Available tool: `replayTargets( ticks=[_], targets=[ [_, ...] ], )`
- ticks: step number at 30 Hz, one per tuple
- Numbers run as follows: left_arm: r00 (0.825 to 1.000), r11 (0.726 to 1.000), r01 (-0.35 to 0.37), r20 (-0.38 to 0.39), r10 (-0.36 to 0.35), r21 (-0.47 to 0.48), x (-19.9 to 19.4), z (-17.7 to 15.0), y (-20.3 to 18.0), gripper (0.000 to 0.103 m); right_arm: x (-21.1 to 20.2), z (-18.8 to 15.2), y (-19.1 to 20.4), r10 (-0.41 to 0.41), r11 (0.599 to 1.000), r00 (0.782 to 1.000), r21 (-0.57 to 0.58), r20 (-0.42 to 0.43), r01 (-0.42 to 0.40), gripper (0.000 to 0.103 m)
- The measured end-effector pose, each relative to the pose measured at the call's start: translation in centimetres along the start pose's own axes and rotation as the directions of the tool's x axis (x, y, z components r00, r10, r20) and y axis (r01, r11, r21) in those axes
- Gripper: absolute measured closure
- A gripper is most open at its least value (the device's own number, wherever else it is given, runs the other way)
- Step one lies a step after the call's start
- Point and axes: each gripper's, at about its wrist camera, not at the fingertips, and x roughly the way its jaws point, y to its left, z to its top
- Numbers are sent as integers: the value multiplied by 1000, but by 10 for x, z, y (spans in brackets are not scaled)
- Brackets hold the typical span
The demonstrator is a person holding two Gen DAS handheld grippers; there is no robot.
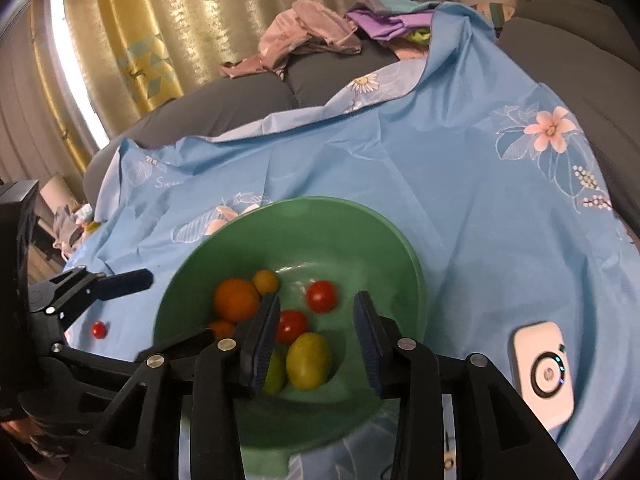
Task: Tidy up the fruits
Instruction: 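Lift both open tools away from the green bowl, then grasp a cherry tomato with the right tool while the left tool grasps another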
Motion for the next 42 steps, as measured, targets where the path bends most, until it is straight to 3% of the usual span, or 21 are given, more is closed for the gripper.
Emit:
replayTargets(
  ticks=[5,15,20,24,30,42],
  targets=[
    [999,999,-45,28,45,-27,-27,-21,10,8,-24,-8,9,9,1000,1000,-7,17,-8,60],
    [994,987,-83,53,91,-140,-75,-62,42,4,-57,-23,49,71,994,997,-82,28,-69,57],
    [990,968,-119,45,132,-222,-98,-100,72,4,-64,-31,74,128,984,992,-129,10,-126,57],
    [986,931,-150,17,165,-334,-109,-133,110,4,-60,-39,96,179,969,984,-170,-23,-180,57],
    [986,895,-154,-7,166,-419,-113,-167,135,4,-41,-52,132,225,942,969,-233,-102,-243,57],
    [995,897,-67,41,94,-436,-104,-196,149,5,14,-71,164,181,932,956,-271,-229,-241,57]
  ],
)
